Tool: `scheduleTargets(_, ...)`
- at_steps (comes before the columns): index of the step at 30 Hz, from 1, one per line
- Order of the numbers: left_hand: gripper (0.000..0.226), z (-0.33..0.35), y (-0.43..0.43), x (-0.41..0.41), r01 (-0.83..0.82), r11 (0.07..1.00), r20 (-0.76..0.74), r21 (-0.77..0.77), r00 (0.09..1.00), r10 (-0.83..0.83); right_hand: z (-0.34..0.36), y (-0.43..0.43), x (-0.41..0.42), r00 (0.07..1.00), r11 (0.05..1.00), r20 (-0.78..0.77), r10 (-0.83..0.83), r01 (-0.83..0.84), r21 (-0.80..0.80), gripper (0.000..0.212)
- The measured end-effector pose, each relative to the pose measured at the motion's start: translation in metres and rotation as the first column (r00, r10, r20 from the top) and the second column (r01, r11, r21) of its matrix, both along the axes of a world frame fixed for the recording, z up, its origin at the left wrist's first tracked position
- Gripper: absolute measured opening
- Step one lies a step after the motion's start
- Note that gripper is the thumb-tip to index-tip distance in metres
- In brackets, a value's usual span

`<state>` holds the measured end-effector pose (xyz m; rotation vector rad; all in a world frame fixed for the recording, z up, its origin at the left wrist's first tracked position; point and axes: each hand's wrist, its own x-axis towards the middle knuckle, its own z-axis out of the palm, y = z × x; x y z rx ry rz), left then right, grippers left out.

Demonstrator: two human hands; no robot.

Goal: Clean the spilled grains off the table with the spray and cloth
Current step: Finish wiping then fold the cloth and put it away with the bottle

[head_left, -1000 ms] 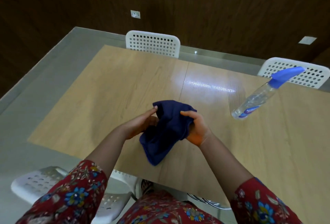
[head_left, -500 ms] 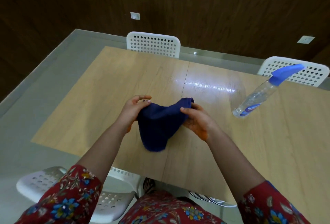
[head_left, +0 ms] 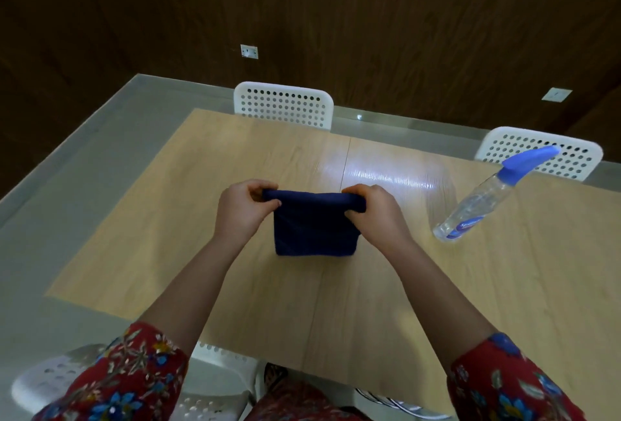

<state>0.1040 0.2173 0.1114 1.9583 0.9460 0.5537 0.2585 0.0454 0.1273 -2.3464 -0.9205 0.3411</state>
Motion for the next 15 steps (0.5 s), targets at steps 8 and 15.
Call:
scheduleTargets(8, 0.016, 0.03, 0.038, 0.089, 0.013, 0.944, -0.085, 0.33, 0.996, 0.016, 0.012, 0.036, 0.074, 0.971, 0.995, 0.215, -0.104, 0.101, 0.025, 0.028)
scheduleTargets(15, 0.022, 0.005, 0.054, 0.09, 0.138, 0.861, -0.078, 0.489, 0.99, -0.115, 0.0, 0.013, 0.074, 0.935, 0.998, 0.349, 0.065, -0.067, -0.008, 0.023)
